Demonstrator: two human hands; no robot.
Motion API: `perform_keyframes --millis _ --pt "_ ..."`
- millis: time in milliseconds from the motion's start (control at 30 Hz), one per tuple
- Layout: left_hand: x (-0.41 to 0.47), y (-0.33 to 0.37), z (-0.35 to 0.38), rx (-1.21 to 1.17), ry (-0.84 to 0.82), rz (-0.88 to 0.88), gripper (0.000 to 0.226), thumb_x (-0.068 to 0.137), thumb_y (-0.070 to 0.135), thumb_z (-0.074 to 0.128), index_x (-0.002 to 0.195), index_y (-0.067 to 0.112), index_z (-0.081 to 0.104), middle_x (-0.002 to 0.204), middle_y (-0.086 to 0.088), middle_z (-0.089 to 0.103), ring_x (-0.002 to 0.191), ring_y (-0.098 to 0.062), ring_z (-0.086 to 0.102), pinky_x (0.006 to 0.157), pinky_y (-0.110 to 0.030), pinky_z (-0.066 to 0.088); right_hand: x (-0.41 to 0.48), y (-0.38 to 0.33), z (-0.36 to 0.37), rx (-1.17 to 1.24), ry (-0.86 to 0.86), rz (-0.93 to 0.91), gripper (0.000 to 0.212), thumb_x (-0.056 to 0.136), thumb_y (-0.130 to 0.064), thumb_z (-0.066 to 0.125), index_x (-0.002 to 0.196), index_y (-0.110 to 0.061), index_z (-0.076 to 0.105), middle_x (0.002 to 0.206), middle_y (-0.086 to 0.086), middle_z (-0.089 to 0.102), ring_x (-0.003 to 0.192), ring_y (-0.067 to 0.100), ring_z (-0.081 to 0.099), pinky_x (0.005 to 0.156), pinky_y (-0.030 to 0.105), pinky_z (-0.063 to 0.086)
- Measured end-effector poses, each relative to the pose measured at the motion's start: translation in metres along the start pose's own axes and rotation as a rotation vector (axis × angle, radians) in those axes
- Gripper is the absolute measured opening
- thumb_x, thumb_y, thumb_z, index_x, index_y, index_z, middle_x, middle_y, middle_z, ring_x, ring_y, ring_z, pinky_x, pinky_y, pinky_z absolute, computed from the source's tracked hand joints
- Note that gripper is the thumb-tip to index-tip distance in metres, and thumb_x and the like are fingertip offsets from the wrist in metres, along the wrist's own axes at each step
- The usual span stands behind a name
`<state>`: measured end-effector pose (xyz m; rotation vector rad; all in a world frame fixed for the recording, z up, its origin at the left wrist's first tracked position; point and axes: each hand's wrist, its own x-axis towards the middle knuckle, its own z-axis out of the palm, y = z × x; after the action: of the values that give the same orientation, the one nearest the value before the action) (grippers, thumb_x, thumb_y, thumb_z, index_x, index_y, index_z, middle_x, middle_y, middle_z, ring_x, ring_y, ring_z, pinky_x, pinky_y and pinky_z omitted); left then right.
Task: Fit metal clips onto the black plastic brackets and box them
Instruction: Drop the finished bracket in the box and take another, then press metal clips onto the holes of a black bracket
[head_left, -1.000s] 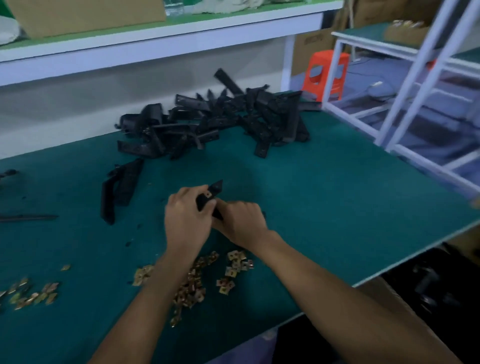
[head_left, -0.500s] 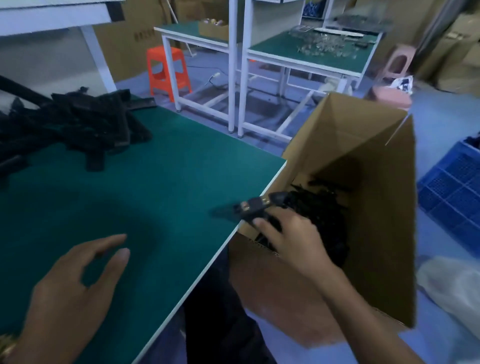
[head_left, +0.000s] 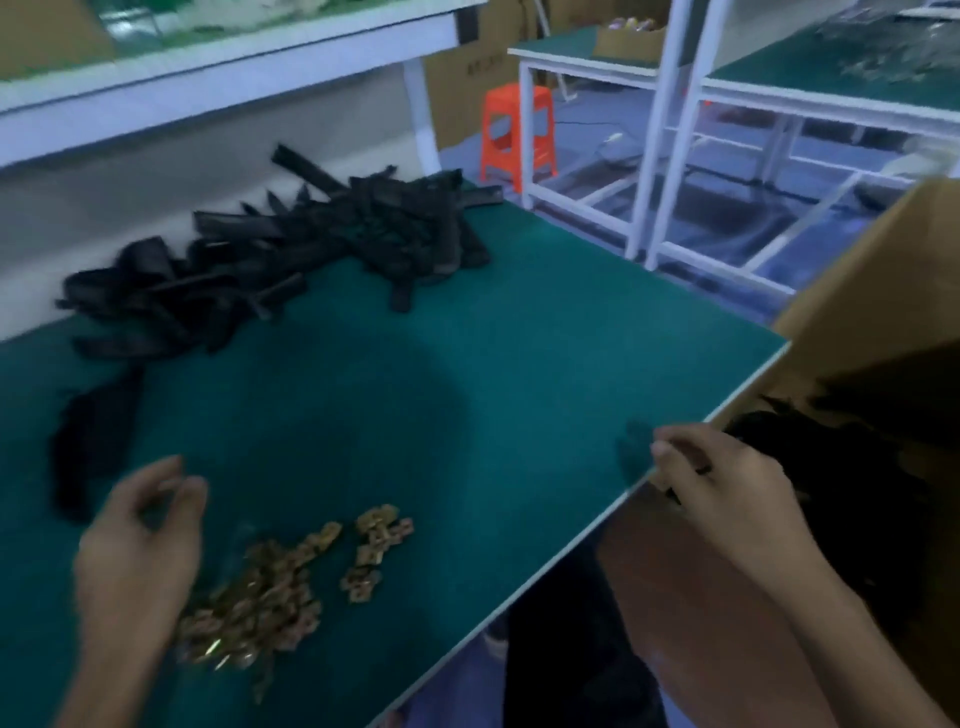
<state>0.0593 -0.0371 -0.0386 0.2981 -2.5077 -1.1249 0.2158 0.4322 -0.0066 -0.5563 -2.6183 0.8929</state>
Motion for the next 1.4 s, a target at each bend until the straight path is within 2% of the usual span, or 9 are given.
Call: perform_keyframes --millis 100,167,400,600,700,933,1133,1267,1400 --pt "0.017 0.003 -0.02 0.081 0.164 -0.009 0.045 0.091 0.041 0.064 0.124 0.012 0.065 0.122 -0.016 0.068 0.115 -0.036 0.061 0.106 -0.052 0.044 0.011 -0.075 0.046 0.219 -0.026 -0.213 0.009 0.094 -0.028 0.068 0.101 -0.027 0.073 0.09 -0.023 0.071 0.082 0.0 0.065 0.077 0.013 0.045" --pt "0.028 0.004 -0.031 0.209 0.182 -0.093 0.047 0.094 0.027 0.069 0.13 -0.001 0.06 0.128 -0.028 0.061 0.124 -0.044 0.053 0.112 -0.052 0.034 0.027 -0.115 0.082 0.321 -0.171 -0.276 0.007 0.094 -0.026 0.067 0.098 -0.029 0.073 0.087 -0.024 0.071 0.084 -0.001 0.065 0.077 0.009 0.044" --pt "0.054 -0.015 -0.046 0.253 0.07 -0.314 0.075 0.097 0.04 0.062 0.153 0.0 0.031 0.154 -0.025 0.038 0.143 -0.044 0.031 0.118 -0.049 0.023 0.079 -0.201 0.198 0.355 -0.445 -0.49 0.013 0.103 -0.03 0.055 0.104 -0.028 0.068 0.093 -0.024 0.065 0.087 -0.01 0.059 0.077 0.018 0.049" --pt "0.085 -0.038 -0.047 0.258 -0.013 -0.393 0.045 0.095 0.032 0.068 0.129 0.003 0.059 0.118 -0.019 0.068 0.111 -0.04 0.061 0.097 -0.045 0.051 0.081 -0.192 0.232 0.363 -0.397 -0.54 0.015 0.1 -0.031 0.058 0.093 -0.025 0.069 0.082 -0.018 0.066 0.079 0.0 0.063 0.068 0.026 0.053" --pt "0.097 -0.043 -0.048 0.197 0.015 -0.421 0.037 0.103 0.032 0.056 0.122 0.0 0.063 0.104 -0.019 0.067 0.095 -0.038 0.061 0.081 -0.041 0.05 0.083 -0.192 0.235 0.346 -0.382 -0.541 0.016 0.1 -0.031 0.057 0.089 -0.027 0.068 0.079 -0.018 0.066 0.078 0.001 0.062 0.066 0.025 0.051" --pt "0.081 -0.014 -0.055 0.093 0.282 -0.117 0.035 0.107 0.032 0.045 0.112 -0.002 0.056 0.099 -0.023 0.061 0.094 -0.041 0.056 0.079 -0.049 0.048 0.084 -0.196 0.237 0.317 -0.395 -0.527 0.026 0.101 -0.045 0.052 0.094 -0.025 0.067 0.081 -0.014 0.066 0.076 0.003 0.062 0.069 0.032 0.053" --pt "0.012 0.071 -0.008 0.033 -0.155 0.2 0.019 0.106 0.036 0.047 0.109 0.02 0.057 0.082 0.002 0.059 0.07 -0.016 0.055 0.058 -0.034 0.038 0.078 -0.2 0.229 0.356 -0.417 -0.49 0.077 0.088 -0.086 0.025 0.124 -0.026 0.057 0.068 -0.005 0.061 0.069 0.004 0.061 0.057 0.027 0.042" --pt "-0.034 0.104 0.035 0.072 -0.382 0.348 0.025 0.107 0.034 0.042 0.122 0.018 0.054 0.106 0.002 0.057 0.089 -0.016 0.054 0.074 -0.033 0.043 0.078 -0.202 0.221 0.577 -0.365 -0.291 0.058 0.085 -0.084 0.036 0.1 -0.032 0.055 0.078 -0.005 0.067 0.068 0.008 0.063 0.061 0.03 0.049" --pt "-0.043 0.108 0.041 0.103 -0.555 0.382 0.026 0.108 0.032 0.04 0.11 0.015 0.06 0.097 -0.001 0.062 0.092 -0.024 0.055 0.086 -0.043 0.045 0.085 -0.2 0.215 0.912 -0.368 0.076 0.04 0.089 -0.058 0.052 0.098 -0.02 0.059 0.071 0.005 0.071 0.062 0.018 0.065 0.063 0.038 0.049"
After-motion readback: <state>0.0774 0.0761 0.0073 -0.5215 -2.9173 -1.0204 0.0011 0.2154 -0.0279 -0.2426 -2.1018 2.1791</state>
